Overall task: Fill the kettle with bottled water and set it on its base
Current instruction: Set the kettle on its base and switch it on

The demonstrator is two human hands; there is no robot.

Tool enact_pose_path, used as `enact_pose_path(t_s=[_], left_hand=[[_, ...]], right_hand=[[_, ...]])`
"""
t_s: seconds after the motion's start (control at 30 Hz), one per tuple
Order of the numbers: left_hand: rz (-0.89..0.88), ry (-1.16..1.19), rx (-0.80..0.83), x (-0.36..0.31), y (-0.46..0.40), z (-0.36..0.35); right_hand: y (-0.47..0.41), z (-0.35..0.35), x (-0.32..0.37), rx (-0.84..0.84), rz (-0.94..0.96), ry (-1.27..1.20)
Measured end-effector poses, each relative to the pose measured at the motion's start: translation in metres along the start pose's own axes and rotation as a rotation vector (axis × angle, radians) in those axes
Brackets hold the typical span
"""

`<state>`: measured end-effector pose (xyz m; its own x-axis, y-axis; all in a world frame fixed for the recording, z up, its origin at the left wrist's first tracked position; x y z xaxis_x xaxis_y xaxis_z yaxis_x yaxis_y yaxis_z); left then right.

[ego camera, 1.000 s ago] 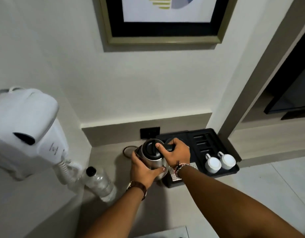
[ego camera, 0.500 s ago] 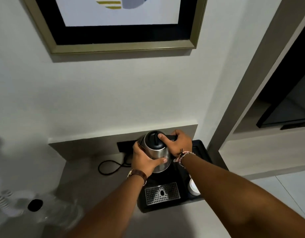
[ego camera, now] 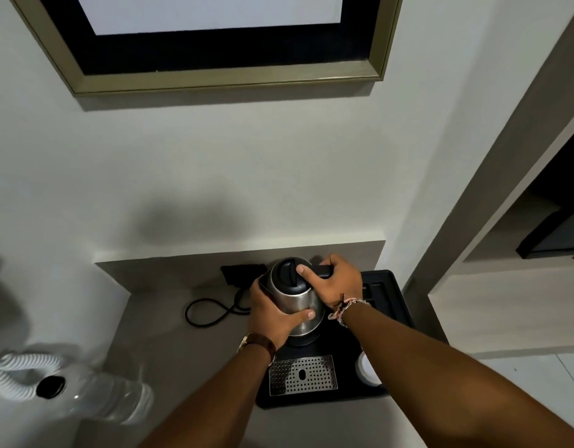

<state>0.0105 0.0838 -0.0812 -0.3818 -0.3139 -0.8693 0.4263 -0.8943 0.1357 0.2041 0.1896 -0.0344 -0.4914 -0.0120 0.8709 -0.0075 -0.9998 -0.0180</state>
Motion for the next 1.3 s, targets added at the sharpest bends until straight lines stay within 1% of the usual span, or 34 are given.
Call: enact_pose_path(t_s=[0.1,0.3,0.47,0.5,0.53,0.6,0.67,0.73,0.77,0.8,0.9,1.07,1.3], left_hand=[[0.016,-0.012,0.032,0.002,-0.002,0.003],[0.021,0.012,0.19,0.005,-0.014,0.01],[-0.004,0.003,0.214,0.006,-0.004,0.016],[-0.026,-0.032,0.217,0.002,-0.002,0.018],[-0.07,-0.099,0.206,-0.005,0.0,0.023],[-0.239,-0.302,0.159,-0.035,-0.001,0.033],[-0.402,-0.536,0.194,-0.069,-0.007,0.026],[-0.425,-0.773,0.311,-0.085,-0.018,0.01],[-0.401,-0.853,0.372,-0.087,-0.022,0.002],[-0.378,-0.886,0.422,-0.087,-0.024,-0.003],[-0.36,-0.796,0.489,-0.086,-0.026,-0.013],[-0.391,-0.763,0.457,-0.092,-0.031,-0.02],[-0.416,-0.75,0.456,-0.097,-0.032,-0.031]], right_hand=[[-0.001,-0.004,0.004,0.019,0.011,0.007],[-0.004,-0.003,0.003,0.026,0.004,-0.004],[0.005,-0.002,0.001,0.042,0.021,0.018],[0.006,-0.001,0.0,0.044,0.022,0.02],[0.007,-0.001,0.0,0.051,0.025,0.021],[0.007,-0.001,0.003,0.07,0.04,0.033],[0.007,-0.004,0.009,0.096,0.063,0.065],[0.008,-0.006,0.014,0.114,0.089,0.092],[0.01,-0.006,0.015,0.111,0.097,0.095],[0.011,-0.004,0.017,0.1,0.104,0.095],[0.016,0.005,0.014,0.092,0.119,0.087],[0.015,0.013,-0.005,0.11,0.114,0.11],[0.004,0.02,-0.005,0.14,0.149,0.143]])
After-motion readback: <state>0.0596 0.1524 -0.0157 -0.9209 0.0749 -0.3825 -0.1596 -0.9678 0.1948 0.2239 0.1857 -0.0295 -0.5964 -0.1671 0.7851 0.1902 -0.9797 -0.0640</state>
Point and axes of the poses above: each hand's wrist, its own y-axis away from the middle knuckle, its own z-axis out of the back of the hand, x = y × z, the point moved 10 cm from there along -y, towards the middle knuckle, and after that the axes turned 3 degrees about -y, right-handed, at the moved point
